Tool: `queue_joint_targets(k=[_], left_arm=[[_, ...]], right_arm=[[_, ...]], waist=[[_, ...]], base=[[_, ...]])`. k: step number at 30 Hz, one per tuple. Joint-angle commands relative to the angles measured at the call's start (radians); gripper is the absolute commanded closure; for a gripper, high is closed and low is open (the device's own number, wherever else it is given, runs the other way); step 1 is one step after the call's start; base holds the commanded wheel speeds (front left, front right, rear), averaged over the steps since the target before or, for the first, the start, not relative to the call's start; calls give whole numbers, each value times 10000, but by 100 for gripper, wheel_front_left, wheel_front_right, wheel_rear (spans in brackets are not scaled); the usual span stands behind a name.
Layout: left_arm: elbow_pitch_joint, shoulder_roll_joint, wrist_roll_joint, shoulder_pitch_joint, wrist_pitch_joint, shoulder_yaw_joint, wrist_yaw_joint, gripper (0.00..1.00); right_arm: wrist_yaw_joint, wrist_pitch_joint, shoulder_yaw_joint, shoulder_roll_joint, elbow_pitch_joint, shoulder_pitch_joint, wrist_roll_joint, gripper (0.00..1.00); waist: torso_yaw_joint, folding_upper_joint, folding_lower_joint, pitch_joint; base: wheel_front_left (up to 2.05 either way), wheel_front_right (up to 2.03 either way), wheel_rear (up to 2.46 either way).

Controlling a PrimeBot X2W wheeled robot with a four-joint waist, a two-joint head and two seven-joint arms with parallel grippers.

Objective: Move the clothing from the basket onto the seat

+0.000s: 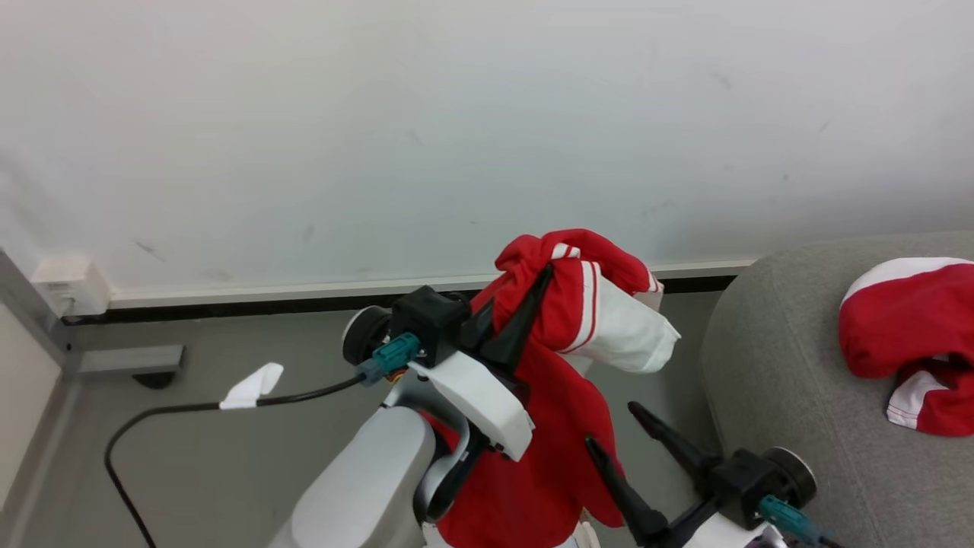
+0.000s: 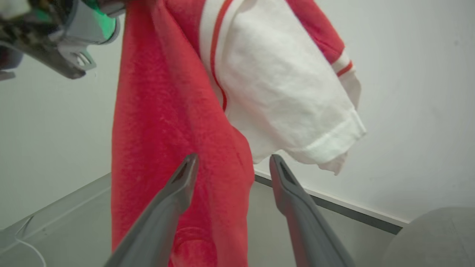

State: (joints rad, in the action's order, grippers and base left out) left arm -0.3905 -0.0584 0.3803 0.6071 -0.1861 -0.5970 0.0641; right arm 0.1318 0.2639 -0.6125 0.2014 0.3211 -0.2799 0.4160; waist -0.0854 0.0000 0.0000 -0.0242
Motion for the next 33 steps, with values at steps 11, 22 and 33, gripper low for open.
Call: queue_joint_targets(k=[11, 22, 33], left_arm=[[528, 66, 638, -70, 163, -1233, 56, 100], [870, 66, 1352, -155, 320, -2099, -279, 100], [448, -169, 1566, -306, 73, -1879, -504, 100]], right_arm=[[-22, -79, -1716, -566, 3242, -1472, 1121, 0], [-22, 4, -2910, -922, 4227, -1889, 2461, 100], [-22, 14, -1647, -448, 2484, -995, 2618, 100]], waist=[[1173, 0, 0, -153], [1883, 0, 0, -345], [1593, 0, 0, -342]], base=[[0, 0, 0], [0, 0, 0], [0, 0, 0]])
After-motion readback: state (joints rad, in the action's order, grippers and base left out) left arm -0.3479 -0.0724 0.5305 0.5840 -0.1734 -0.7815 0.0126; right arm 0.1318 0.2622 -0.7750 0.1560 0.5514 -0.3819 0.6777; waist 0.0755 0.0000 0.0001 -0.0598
